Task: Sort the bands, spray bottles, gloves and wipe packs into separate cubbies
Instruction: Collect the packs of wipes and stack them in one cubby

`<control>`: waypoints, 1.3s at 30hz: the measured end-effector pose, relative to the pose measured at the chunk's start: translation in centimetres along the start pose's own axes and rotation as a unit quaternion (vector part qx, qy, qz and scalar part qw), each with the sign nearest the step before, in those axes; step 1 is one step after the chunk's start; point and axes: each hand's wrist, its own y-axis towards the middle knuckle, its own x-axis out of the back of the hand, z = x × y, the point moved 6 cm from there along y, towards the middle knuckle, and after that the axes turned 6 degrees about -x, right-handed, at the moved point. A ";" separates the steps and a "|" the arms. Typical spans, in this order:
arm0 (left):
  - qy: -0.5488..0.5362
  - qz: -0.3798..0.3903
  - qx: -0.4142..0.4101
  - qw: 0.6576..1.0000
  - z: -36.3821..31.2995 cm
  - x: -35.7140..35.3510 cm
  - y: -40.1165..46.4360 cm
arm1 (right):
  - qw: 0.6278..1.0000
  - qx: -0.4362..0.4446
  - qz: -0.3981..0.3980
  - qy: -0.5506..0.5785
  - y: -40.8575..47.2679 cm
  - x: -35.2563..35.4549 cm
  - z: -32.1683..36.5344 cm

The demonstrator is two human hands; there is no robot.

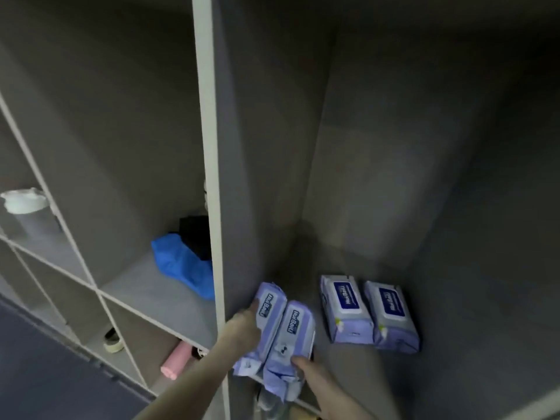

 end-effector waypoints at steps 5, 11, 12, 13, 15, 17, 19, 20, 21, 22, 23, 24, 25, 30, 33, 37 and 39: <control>0.152 0.041 -0.157 0.975 -1.1 -3.4 0.4 | 0.995 0.074 -0.053 -0.033 1.7 -0.1 -0.2; 0.226 0.010 -0.218 0.949 0.2 -4.7 2.6 | 0.992 0.099 -0.063 -0.046 2.3 -0.3 -1.8; 0.192 0.026 -0.216 0.957 0.0 -4.5 2.7 | 0.993 0.095 -0.054 -0.048 2.3 -0.3 -2.1; 0.149 0.036 -0.215 0.964 -0.3 -4.2 2.7 | 0.993 0.095 -0.048 -0.055 2.5 -0.2 -2.3; 0.106 0.073 -0.165 0.978 -0.4 -4.0 2.3 | 0.992 0.101 -0.036 -0.062 1.6 -0.2 -2.2; 0.111 0.088 -0.139 0.980 -0.3 -4.4 1.6 | 0.991 0.113 -0.020 -0.075 1.3 -0.1 -2.5; 0.175 0.054 -0.186 0.965 -0.9 -5.0 0.8 | 0.989 0.118 0.002 -0.090 1.2 0.1 -3.1; 0.206 0.045 -0.188 0.959 -0.6 -5.7 0.6 | 0.988 0.124 0.018 -0.094 1.2 0.3 -3.4; 0.210 0.033 -0.186 0.959 -0.2 -6.2 0.5 | 0.988 0.122 0.032 -0.092 1.4 0.6 -3.8; 0.208 0.027 -0.192 0.959 -0.1 -6.7 0.3 | 0.988 0.113 0.036 -0.103 1.3 0.9 -3.9; 0.200 0.023 -0.204 0.958 -0.3 -6.9 -0.1 | 0.987 0.108 0.048 -0.109 0.7 1.0 -3.7; 0.192 0.012 -0.216 0.957 -0.6 -7.0 -0.4 | 0.987 0.099 0.057 -0.111 0.2 1.3 -3.3; 0.189 -0.005 -0.229 0.955 -1.0 -6.9 -0.8 | 0.986 0.098 0.065 -0.118 -0.2 1.7 -2.8; 0.196 -0.019 -0.211 0.957 -1.1 -7.3 -1.2 | 0.921 0.203 -0.151 -0.297 0.2 6.3 4.1; 0.191 -0.015 -0.200 0.961 -1.1 -7.4 -1.4 | 0.839 0.191 -0.279 -0.427 1.5 8.4 8.1; 0.203 -0.035 -0.207 0.956 -1.8 -7.2 -1.6 | 0.722 0.186 -0.376 -0.550 3.3 9.9 11.5; 0.223 -0.045 -0.202 0.953 -2.3 -7.2 -1.4 | 0.748 0.115 -0.322 -0.569 5.3 10.6 10.9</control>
